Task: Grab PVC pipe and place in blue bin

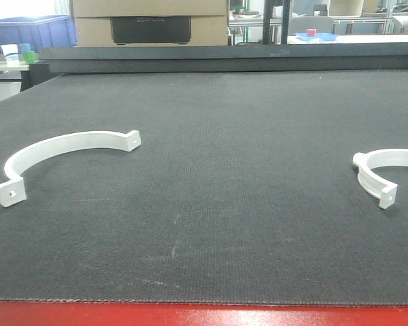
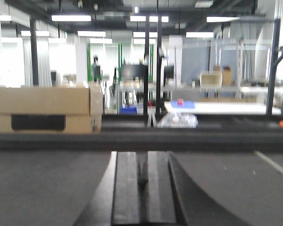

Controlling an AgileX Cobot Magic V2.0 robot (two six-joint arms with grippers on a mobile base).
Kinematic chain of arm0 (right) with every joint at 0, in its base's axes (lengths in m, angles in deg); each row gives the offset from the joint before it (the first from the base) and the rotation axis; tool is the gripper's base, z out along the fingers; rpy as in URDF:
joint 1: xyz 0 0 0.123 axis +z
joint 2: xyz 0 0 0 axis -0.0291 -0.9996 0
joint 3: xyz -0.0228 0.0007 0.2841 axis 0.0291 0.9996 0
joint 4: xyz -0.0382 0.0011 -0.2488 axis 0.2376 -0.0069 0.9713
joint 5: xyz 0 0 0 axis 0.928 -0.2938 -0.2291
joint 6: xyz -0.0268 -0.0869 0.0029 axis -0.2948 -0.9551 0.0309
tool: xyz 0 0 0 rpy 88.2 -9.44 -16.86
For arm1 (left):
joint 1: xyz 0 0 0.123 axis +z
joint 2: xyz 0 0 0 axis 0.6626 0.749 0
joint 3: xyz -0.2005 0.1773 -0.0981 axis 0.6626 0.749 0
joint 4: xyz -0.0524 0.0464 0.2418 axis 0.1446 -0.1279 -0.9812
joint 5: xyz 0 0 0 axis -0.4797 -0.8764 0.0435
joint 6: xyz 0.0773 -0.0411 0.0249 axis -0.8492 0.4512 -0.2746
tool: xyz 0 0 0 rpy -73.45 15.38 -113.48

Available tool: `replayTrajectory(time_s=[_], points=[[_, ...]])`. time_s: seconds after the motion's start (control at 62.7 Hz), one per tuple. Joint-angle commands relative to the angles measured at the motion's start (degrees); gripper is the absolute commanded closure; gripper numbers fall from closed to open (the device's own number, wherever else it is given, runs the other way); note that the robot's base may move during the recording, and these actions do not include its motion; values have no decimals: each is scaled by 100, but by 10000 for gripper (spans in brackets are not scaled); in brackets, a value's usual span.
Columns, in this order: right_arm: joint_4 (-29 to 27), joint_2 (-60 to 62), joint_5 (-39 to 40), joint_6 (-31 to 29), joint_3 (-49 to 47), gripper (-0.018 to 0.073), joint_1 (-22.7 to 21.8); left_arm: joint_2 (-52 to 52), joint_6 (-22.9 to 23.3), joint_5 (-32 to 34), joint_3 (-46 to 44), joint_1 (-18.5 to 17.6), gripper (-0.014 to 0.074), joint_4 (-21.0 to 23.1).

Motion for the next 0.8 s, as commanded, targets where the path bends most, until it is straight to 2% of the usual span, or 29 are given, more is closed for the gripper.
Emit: replayTrajectory(time_s=[0.0,0.112,0.383,0.622,0.782], points=[[-3,-557,-586,-45,-484,728,8,740,-14,-517,-606,21,708,-22],[-3,-1306,-972,-45,-936,728,8,1689,-14,-945,-1269,21,708,3],[-3,-3257,-2754,-45,-1774,728,8,3852,-56,-2237,-2513,21,708,70],[-79,-4555,-3532,-45,-1786,728,8,5096,-56,-2273,-2614,21,708,102],[-96,-5347,-3508,-45,-1786,728,8,5670,-56,-2221,-2614,21,708,155]])
